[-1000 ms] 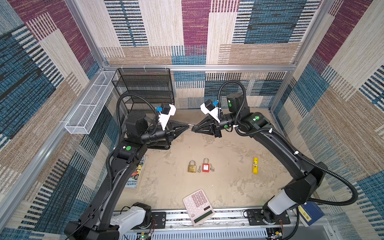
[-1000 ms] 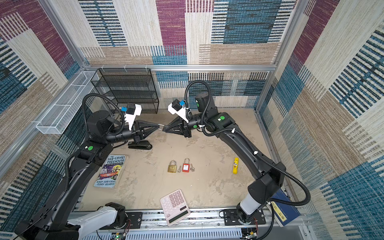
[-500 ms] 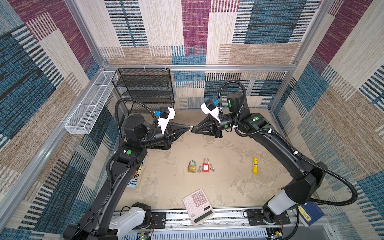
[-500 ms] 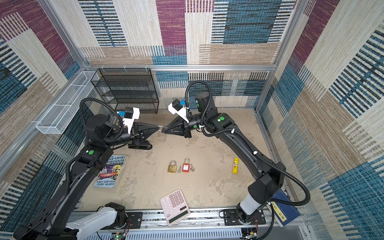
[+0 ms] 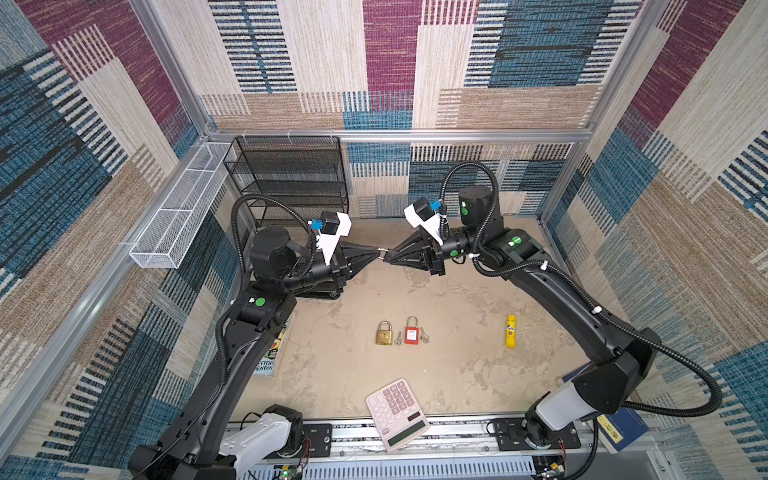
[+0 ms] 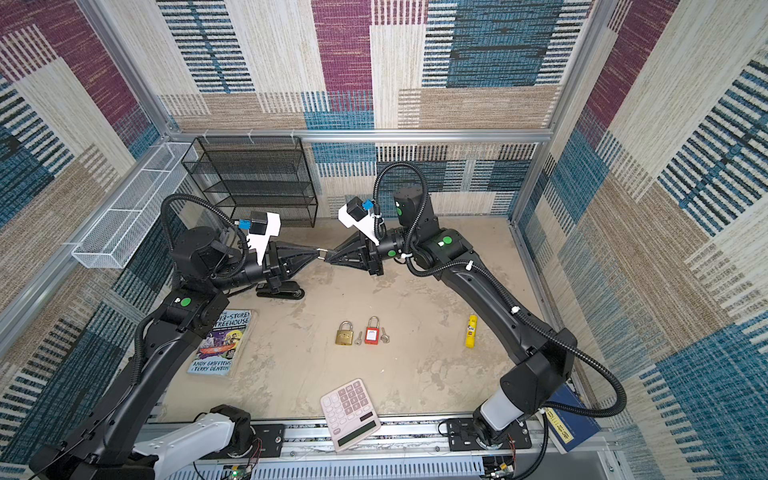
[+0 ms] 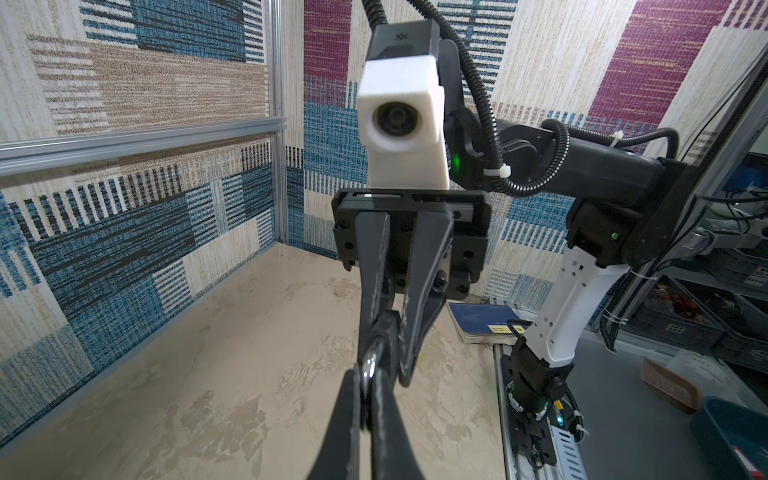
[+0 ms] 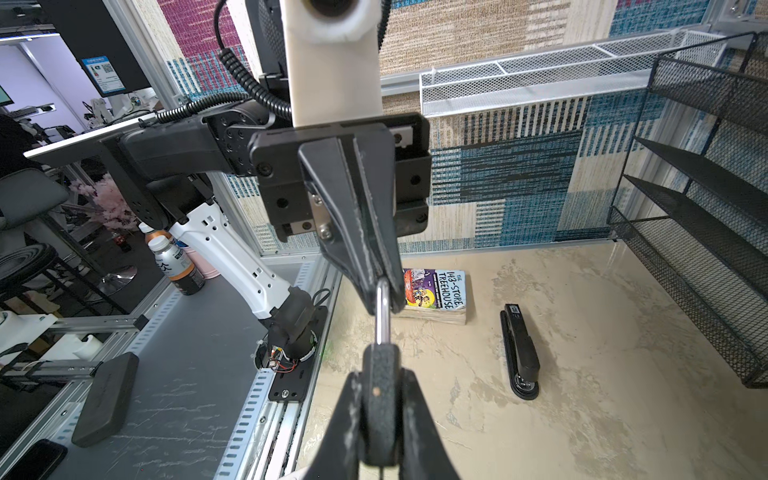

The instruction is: Lock with the key

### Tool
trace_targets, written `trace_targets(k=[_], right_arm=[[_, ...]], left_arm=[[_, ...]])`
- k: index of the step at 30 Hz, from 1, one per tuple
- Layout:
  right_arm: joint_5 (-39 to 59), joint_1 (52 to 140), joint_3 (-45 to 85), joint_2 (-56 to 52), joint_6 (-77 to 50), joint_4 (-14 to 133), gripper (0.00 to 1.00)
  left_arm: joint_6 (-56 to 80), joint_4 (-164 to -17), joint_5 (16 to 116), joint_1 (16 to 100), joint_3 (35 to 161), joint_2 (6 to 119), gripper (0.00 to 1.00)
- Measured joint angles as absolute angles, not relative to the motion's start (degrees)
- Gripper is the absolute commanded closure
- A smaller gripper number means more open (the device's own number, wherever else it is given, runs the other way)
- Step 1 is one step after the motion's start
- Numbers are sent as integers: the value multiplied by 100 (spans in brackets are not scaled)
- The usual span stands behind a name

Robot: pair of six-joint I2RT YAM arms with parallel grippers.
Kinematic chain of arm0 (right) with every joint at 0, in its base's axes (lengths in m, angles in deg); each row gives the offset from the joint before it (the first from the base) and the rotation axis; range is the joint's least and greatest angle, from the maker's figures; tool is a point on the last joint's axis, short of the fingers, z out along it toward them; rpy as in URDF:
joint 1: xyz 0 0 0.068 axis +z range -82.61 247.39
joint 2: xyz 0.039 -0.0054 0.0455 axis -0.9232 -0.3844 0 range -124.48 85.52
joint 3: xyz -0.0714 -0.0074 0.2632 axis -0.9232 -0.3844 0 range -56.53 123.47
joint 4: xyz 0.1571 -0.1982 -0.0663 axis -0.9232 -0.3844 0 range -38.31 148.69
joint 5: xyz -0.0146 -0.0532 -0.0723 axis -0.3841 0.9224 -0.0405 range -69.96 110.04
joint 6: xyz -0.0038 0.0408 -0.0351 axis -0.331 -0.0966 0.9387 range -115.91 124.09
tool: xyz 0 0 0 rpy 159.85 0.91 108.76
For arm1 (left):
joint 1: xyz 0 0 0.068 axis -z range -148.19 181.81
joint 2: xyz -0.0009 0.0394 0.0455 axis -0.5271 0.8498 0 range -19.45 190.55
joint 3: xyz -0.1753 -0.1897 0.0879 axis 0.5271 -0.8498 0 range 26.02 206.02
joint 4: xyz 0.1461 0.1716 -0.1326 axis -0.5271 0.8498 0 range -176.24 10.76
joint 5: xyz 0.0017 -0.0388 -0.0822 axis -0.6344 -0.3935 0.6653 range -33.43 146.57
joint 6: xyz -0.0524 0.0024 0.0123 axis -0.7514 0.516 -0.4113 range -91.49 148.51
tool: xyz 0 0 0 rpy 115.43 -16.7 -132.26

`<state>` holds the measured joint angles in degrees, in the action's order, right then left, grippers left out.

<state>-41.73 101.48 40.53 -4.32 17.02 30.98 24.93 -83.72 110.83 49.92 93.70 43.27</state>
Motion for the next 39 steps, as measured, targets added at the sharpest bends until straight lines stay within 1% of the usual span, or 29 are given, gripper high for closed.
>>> trace_targets(k=[9, 14, 16, 18, 22, 23, 25, 29, 31, 34, 37, 39], right_arm=[[-4141, 10152, 4178, -478, 1820, 2853, 100], [-4027, 10152, 4173, -463, 1984, 2755, 99], [-3979, 10143, 4060, -378, 2002, 2788, 91], [-3922, 10113, 3885, -268, 1999, 2915, 86], [-3776, 10084, 3603, -63, 2056, 3059, 72], [-3736, 10076, 3568, -21, 2089, 3105, 66], [-3677, 10069, 3555, 40, 2155, 3186, 62], [-3634, 10036, 3415, 114, 2236, 3297, 48], [-3627, 10006, 3358, 114, 2262, 3284, 47], [-3631, 9872, 3319, 143, 2273, 3286, 47], [-3644, 9752, 3268, 184, 2279, 3282, 51], [-3660, 9715, 3260, 199, 2299, 3266, 55]], left_arm=[[2417, -8514, 10901, 5173, 9320, 4386, 100], [2469, -8295, 10762, 5186, 9398, 4349, 100], [2535, -8184, 10768, 5186, 9444, 4345, 100], [2554, -8118, 10792, 5186, 9475, 4358, 100], [2563, -8018, 10801, 5184, 9479, 4391, 100], [2563, -7983, 10797, 5180, 9479, 4393, 100], [2546, -7963, 10777, 5167, 9477, 4397, 100], [2458, -8004, 10770, 5141, 9457, 4397, 100], [2408, -8004, 10770, 5143, 9455, 4395, 100], [2384, -8004, 10770, 5136, 9455, 4384, 100], [2369, -8004, 10770, 5130, 9455, 4364, 100], [2369, -8004, 10770, 5121, 9455, 4351, 100]])
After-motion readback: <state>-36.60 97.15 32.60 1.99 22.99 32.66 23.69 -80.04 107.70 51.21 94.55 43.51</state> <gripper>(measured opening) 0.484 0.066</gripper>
